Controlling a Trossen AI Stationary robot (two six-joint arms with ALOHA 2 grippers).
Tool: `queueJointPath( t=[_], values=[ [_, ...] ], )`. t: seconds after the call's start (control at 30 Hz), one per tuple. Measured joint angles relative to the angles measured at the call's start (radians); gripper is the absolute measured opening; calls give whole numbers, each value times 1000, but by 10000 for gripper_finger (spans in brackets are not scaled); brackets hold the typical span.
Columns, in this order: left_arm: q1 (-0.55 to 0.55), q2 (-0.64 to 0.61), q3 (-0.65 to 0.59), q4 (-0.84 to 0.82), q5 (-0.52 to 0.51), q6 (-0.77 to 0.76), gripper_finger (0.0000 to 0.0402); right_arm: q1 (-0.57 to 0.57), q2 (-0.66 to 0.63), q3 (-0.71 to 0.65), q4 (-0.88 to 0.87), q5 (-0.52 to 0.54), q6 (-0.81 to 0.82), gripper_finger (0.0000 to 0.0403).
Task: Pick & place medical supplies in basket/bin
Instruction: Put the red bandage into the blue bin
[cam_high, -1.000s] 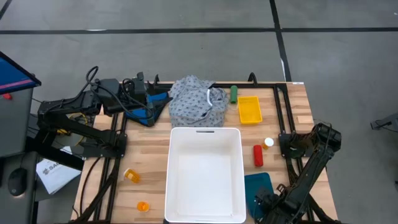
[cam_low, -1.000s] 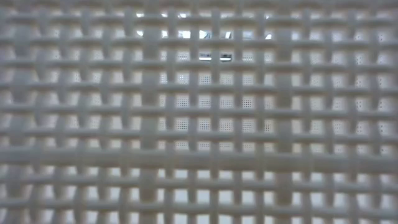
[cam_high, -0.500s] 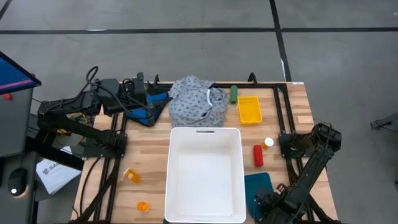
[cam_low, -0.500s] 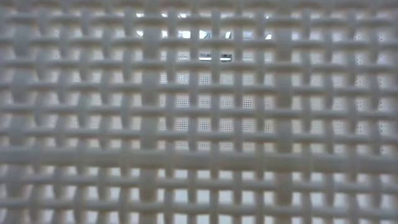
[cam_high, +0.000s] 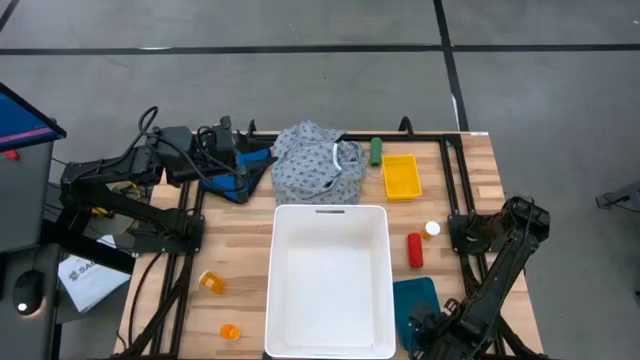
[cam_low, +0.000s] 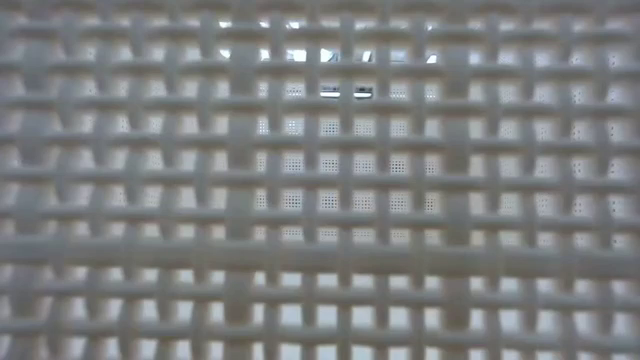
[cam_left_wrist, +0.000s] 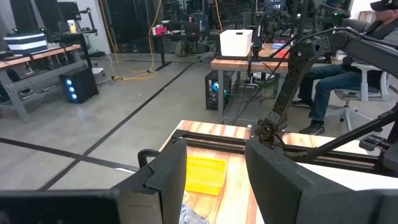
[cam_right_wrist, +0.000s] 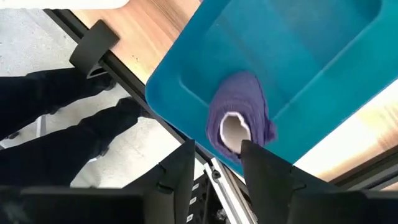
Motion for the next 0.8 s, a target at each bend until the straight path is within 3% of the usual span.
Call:
queueJointPath(
  t=[0.23,0.8],
  values=[
    [0,0,0,-3,0,0,155,6,0,0,-5,0,13,107],
    [0,6,0,-2,0,0,155,5,0,41,-12,33,16,105]
  ],
)
